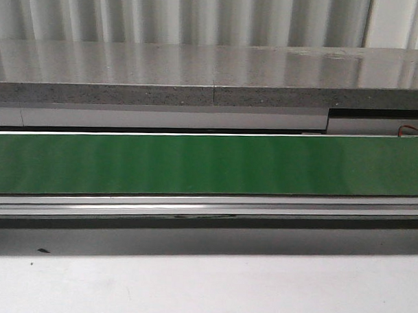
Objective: Move button from right to left
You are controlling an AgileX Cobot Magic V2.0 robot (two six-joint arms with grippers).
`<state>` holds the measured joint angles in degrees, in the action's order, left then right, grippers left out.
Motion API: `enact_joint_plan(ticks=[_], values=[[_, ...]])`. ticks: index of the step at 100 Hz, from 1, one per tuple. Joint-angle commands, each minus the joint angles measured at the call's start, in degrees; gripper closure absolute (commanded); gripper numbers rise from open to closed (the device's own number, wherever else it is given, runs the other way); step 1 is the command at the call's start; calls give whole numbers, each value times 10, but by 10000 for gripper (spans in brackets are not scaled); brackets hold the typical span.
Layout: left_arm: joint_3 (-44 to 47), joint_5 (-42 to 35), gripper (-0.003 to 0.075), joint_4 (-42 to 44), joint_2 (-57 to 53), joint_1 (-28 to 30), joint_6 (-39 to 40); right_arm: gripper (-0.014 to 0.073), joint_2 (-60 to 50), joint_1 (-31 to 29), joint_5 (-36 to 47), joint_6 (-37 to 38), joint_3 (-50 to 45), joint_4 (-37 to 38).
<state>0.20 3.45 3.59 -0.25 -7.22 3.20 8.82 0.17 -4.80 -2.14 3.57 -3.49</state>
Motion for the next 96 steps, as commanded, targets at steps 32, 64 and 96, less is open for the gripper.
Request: enact_joint_plan(ticks=[32, 64, 96], values=[[22, -47, 741, -3, -17, 1, 5, 662, -106, -28, 28, 0, -40, 22], [22, -47, 741, -3, -17, 1, 5, 662, -106, -28, 25, 0, -40, 22], [22, -47, 741, -3, -17, 1, 5, 662, -106, -28, 25, 0, -40, 22]])
